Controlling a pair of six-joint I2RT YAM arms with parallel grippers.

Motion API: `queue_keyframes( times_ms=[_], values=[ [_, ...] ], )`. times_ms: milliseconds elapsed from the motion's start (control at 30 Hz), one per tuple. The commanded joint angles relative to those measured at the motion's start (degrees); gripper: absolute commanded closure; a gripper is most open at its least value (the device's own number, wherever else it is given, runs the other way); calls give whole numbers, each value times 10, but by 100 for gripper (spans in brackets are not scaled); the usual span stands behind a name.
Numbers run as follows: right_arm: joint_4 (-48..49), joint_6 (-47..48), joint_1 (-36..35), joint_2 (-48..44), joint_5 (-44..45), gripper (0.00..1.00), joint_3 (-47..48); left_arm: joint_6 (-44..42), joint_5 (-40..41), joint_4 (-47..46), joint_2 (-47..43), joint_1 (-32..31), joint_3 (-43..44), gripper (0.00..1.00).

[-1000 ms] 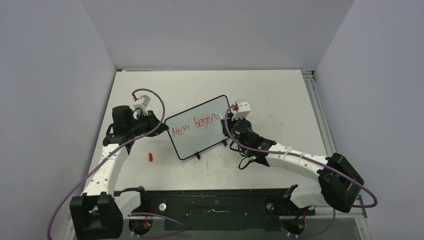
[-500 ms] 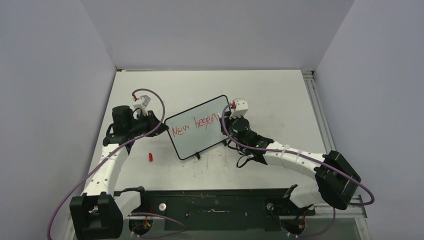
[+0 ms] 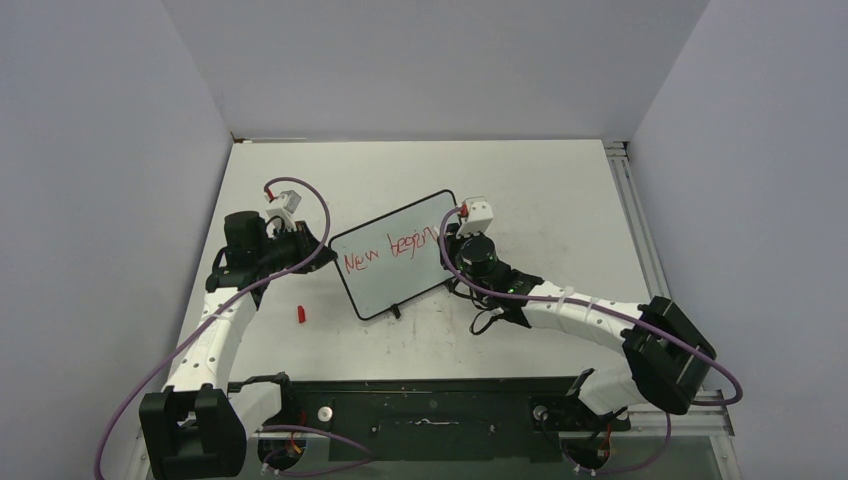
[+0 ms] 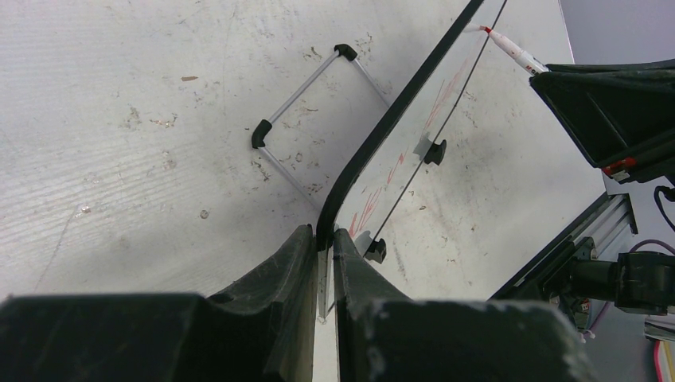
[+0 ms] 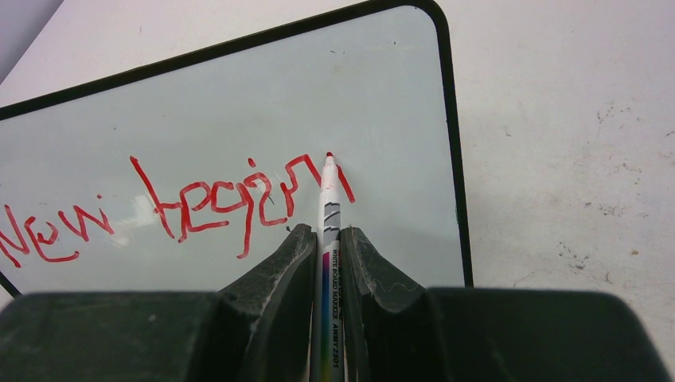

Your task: Write a sentence on the whiteboard

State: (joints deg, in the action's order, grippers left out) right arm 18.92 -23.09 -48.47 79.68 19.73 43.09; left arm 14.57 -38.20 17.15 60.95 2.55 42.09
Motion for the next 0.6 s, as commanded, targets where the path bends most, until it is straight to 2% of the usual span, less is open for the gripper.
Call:
queue_keyframes(
  times_ms=[0, 333, 567],
  values=[
    [34, 4, -1, 8, 7, 95, 24, -8, 3, -10, -10, -1, 6, 100],
    [14, 8, -2, -54, 22, 95, 9, -8, 10, -4, -7, -1, 8, 100],
    [6, 7, 0, -48, 26, 95, -2, -8, 9, -5, -10, -1, 7, 100]
  ],
)
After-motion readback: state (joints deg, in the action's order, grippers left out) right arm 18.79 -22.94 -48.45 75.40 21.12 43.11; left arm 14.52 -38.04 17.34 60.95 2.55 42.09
